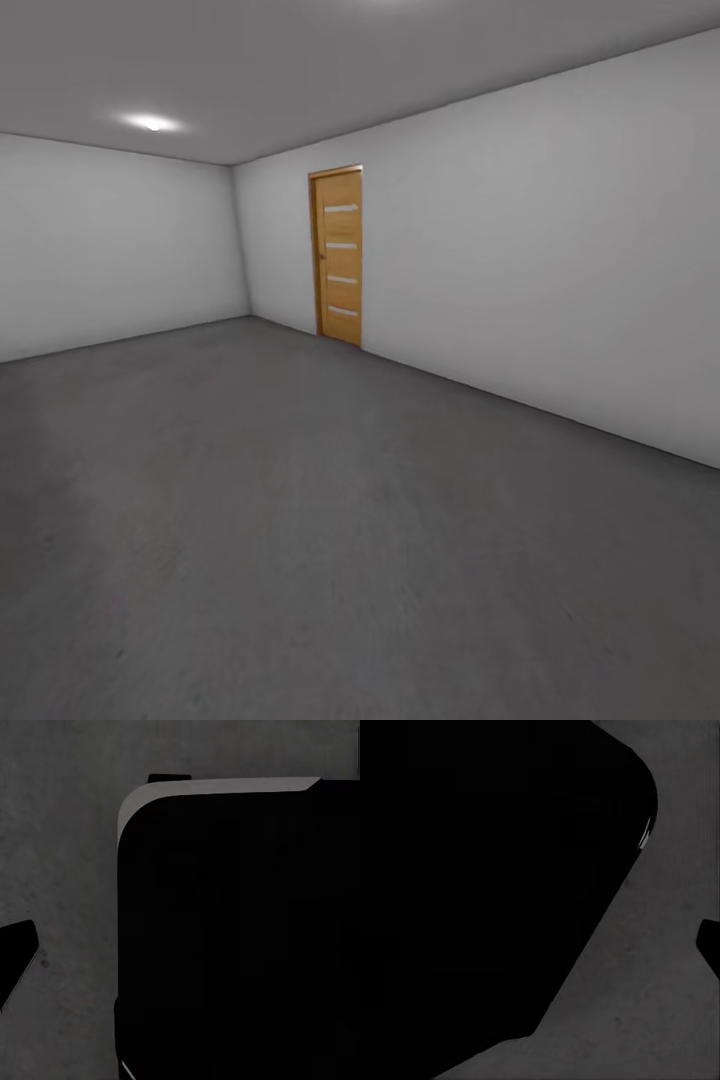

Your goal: Move the two storage containers from the living room to the garage. In the garage, place one container on the floor and stack the other container on top of it (either order is fine).

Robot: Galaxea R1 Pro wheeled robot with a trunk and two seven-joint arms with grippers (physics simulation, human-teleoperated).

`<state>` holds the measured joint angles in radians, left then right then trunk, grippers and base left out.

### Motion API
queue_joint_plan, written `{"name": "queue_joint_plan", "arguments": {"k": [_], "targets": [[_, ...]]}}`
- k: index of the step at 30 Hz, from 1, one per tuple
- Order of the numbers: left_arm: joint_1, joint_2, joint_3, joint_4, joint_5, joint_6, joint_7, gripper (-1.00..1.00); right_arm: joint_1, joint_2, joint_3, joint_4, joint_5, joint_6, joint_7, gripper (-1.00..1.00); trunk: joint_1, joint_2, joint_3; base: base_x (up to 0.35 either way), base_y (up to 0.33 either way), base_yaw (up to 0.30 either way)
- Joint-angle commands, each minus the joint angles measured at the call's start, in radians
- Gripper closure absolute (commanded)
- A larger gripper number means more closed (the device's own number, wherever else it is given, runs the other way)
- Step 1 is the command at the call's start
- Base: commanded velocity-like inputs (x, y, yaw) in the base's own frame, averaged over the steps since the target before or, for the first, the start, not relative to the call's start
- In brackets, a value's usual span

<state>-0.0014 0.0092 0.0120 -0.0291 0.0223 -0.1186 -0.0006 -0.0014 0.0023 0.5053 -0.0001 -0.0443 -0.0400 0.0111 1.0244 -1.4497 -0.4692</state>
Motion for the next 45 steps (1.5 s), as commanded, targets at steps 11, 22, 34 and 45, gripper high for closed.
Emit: {"name": "queue_joint_plan", "arguments": {"k": [11,22,34,45], "targets": [[0.000,0.000,0.001,0.000,0.002,-0.003,0.001,-1.00,0.000,0.001,0.004,0.000,-0.005,-0.003,0.001,-1.00,0.001,0.000,-0.001,0.322,0.000,0.000],[0.000,0.000,0.001,0.000,0.002,-0.003,0.000,-1.00,0.000,0.000,0.004,0.000,-0.005,-0.004,0.001,-1.00,0.001,0.000,-0.001,0.322,0.000,0.176],[0.000,0.000,0.001,0.000,0.002,-0.003,0.000,-1.00,0.000,0.000,0.004,0.000,-0.005,-0.004,0.001,-1.00,0.001,0.000,-0.001,0.322,0.000,0.216],[0.000,0.000,0.001,0.000,0.003,-0.003,0.002,-1.00,0.000,0.000,0.004,0.000,-0.005,-0.004,0.001,-1.00,0.001,0.000,-0.001,0.322,0.000,0.009]]}}
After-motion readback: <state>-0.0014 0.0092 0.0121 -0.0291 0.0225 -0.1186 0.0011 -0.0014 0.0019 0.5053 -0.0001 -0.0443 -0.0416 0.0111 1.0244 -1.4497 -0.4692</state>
